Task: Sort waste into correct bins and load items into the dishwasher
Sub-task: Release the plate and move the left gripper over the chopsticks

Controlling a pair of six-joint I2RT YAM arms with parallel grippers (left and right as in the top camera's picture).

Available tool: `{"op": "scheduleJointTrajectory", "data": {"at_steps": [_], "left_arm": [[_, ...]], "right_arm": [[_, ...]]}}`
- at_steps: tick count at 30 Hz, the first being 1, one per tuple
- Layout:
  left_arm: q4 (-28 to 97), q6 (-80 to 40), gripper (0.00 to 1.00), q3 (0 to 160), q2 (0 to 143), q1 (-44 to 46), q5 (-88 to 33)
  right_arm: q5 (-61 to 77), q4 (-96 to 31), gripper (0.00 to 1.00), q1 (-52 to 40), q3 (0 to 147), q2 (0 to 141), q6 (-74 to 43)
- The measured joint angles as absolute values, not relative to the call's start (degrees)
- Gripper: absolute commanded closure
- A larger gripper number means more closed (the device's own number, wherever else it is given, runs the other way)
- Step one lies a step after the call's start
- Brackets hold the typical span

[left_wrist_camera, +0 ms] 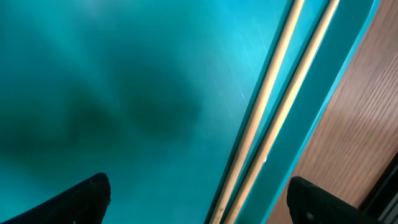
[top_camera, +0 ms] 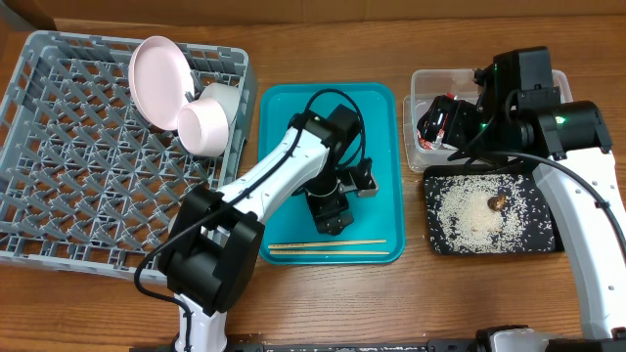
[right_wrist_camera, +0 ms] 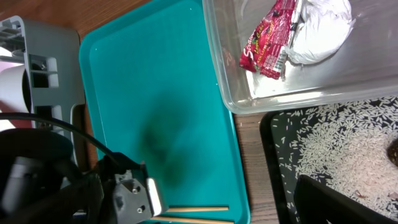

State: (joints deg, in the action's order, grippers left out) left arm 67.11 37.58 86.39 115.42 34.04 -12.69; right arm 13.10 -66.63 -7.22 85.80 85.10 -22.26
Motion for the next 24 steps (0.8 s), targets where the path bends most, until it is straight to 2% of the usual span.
{"op": "scheduleJointTrajectory", "data": {"at_steps": [7, 18, 22, 24], "left_arm": [[59.6, 39.6, 0.09, 79.3, 115.4, 34.4, -12.9], [51.7, 39.6, 0.16, 76.4, 114.5, 36.8, -9.0], [51.7, 39.6, 0.15, 76.3, 114.4, 38.0, -6.3], [52.0, 39.6, 0.1, 76.3, 114.4, 38.6, -5.3]], "right_arm": [[13.1, -66.6, 0.0, -7.2, 85.8, 85.1, -22.2], [13.1, -66.6, 0.0, -7.2, 85.8, 85.1, -22.3], [13.1, -66.6, 0.0, -7.2, 85.8, 85.1, -22.2], [13.1, -66.6, 0.0, -7.2, 85.8, 85.1, -22.3]]}}
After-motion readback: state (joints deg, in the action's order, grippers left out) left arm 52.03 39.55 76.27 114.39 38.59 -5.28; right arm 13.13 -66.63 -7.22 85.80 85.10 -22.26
